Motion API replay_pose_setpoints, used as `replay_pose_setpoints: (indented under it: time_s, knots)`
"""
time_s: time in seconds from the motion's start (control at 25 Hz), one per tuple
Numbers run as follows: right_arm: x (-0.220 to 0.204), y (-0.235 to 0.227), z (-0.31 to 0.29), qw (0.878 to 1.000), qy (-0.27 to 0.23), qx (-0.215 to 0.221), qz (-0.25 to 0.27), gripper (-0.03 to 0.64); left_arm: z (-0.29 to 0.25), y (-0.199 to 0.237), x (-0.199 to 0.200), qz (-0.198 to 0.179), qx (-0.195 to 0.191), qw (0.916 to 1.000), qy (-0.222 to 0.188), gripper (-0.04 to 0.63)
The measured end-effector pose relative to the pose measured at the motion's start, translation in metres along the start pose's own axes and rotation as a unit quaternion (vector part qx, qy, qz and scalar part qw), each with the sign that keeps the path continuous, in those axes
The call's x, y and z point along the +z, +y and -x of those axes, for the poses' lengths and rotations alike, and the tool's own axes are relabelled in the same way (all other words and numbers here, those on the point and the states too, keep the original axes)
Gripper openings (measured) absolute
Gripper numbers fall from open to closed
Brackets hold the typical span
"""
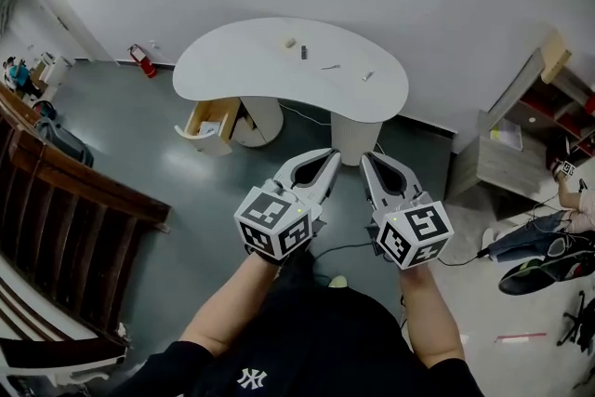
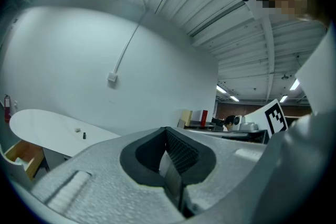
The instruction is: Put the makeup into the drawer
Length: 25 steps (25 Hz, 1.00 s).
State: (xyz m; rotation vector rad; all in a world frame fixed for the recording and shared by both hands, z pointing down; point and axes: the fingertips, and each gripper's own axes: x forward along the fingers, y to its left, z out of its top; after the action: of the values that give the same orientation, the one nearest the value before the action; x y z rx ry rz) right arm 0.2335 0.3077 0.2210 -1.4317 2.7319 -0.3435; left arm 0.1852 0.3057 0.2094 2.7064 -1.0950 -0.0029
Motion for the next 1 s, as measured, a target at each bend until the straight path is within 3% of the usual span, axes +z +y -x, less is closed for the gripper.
replay_pose_setpoints:
  time_s: [0.32, 0.56, 1.0]
  knots:
    - [-0.004, -0.027, -0.059, 1.000, 0.014, -0.024, -0.007, 0.014, -0.039, 0.053, 0.000, 0.001, -0.024, 0.9996, 0.015, 0.009]
    - [-0.007, -0.045, -0.127, 0.998, 0.026, -0.046, -0.018, 0.014, -0.071, 0.113, 0.007, -0.009, -0.043, 0.9986, 0.028, 0.009]
    - [-0.014, -0.081, -0.226, 0.993, 0.038, -0.109, -0.036, 0.015, -0.119, 0.212, 0.007, 0.006, -0.082, 0.9954, 0.048, 0.010]
